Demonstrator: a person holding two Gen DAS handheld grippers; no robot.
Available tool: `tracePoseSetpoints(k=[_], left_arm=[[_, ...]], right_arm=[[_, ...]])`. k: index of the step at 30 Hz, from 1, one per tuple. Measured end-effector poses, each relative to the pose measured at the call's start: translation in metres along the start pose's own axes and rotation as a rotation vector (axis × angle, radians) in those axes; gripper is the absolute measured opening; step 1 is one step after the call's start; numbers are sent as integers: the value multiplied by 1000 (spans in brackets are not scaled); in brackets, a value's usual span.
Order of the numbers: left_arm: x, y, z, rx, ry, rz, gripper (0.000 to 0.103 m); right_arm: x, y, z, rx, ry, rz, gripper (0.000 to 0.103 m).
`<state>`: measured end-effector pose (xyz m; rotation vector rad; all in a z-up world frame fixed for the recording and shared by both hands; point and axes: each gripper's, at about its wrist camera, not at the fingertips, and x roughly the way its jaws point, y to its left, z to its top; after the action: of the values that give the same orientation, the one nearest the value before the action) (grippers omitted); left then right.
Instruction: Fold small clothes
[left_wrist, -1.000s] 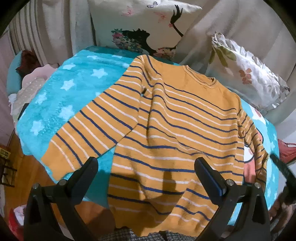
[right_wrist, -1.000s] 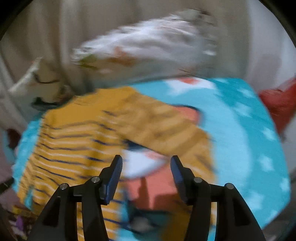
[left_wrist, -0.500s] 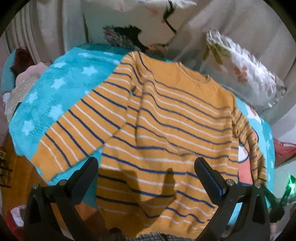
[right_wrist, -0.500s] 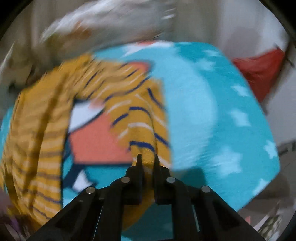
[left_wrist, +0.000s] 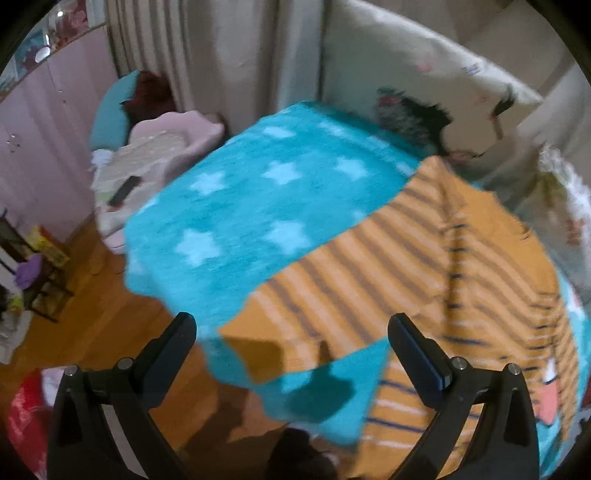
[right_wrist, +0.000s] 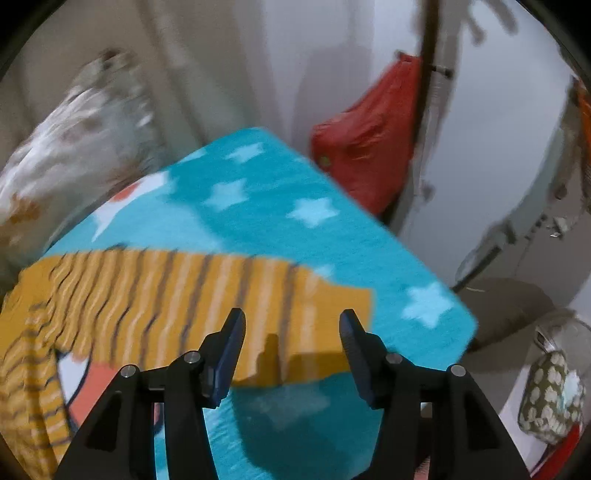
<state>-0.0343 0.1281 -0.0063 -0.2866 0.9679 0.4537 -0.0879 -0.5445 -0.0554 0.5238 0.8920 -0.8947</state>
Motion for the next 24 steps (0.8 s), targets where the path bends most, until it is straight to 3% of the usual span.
tracePoseSetpoints(k=[6,10,17,18,19,21,22,24], left_arm=[[39,12,-3,57,90,17,103],[62,12,9,99,89,10,103],[122,15,30,202,159,-71,103],[128,13,29,219,176,-90,96],[134,10,28,244,199,-126,72],[136,5,25,286,207,-157,50],[134,2,25,315,205,-181,21],[130,-1,27,365,232,-230,6]], right_arm=[[-43,27,-59,-146,-1,81,57],[-60,53,-76,-215,-6,96,57],[-85,109,-105,-281,1,120,61],[-87,114,-110,-297,5,124,61],[-91,125,-120,-302,12,123,61],[-92,136,-126,-328,26,139,62],[-92,142,-131,-334,34,142,62],[-93,155,-142,-338,46,140,61]])
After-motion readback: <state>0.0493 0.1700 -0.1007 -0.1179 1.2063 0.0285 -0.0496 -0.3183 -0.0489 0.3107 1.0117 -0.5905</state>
